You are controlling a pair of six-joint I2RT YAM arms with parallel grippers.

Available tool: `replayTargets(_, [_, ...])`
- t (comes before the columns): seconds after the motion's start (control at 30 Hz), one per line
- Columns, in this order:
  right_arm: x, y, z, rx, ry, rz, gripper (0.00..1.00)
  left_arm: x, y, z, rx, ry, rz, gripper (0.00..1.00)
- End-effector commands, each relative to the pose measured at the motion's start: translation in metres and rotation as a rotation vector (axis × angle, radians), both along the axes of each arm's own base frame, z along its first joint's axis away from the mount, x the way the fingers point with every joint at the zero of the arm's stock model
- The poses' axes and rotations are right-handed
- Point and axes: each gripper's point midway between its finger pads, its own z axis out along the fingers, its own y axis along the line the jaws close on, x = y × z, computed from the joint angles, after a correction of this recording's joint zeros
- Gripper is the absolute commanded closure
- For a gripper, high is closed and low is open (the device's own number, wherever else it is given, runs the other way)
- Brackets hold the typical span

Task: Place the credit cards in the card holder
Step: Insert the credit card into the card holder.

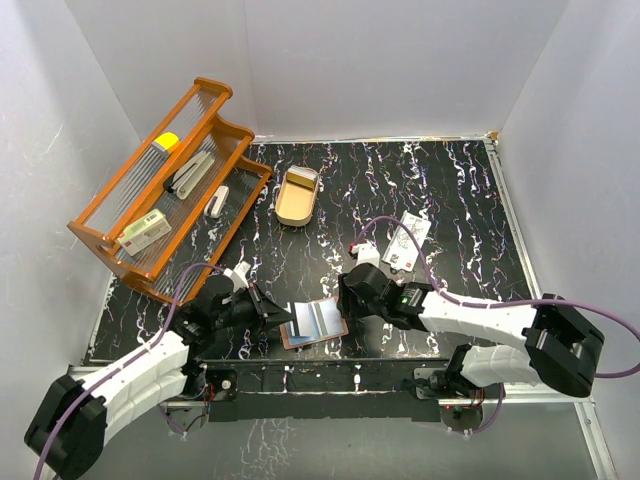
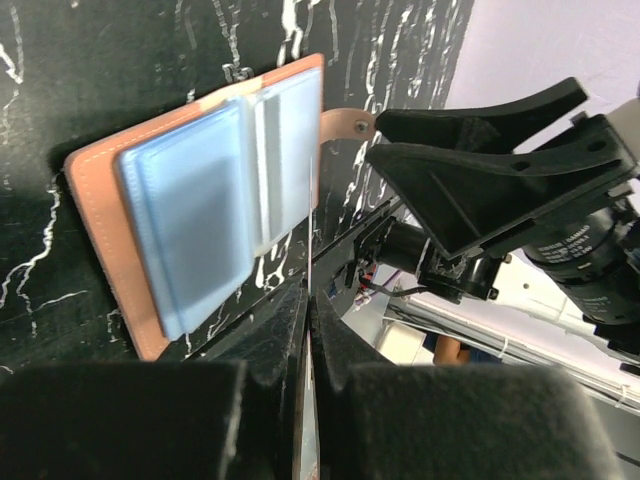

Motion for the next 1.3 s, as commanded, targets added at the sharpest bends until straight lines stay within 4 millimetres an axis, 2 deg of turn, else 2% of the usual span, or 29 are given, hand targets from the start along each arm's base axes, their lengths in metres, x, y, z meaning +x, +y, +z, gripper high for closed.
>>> replayTargets(0.0, [0.016, 0.009, 0.015, 0.009, -0.070, -0.005, 0.59, -0.003, -0.010, 0.005, -0.073, 0.003, -0.046, 1.00])
replayTargets(0.4, [0.014, 0.003, -0.010, 0.041, -0.049, -0.075, 0.91, -0.005, -0.010, -0.020, -0.042, 0.021, -0.066, 1.00])
replayTargets(0.53, [0.011, -0.005, -0.019, 0.023, -0.038, -0.102, 0.94, -0.006, -0.010, -0.023, -0.052, 0.015, -0.067, 1.00])
replayTargets(0.73, [0.007, -0.011, -0.021, 0.031, -0.029, -0.119, 0.95, -0.006, -0.013, -0.023, -0.070, 0.011, -0.084, 1.00])
replayTargets(1.27, [0.006, -0.009, -0.020, 0.052, -0.025, -0.118, 0.96, -0.002, -0.014, -0.039, -0.035, 0.015, -0.092, 1.00])
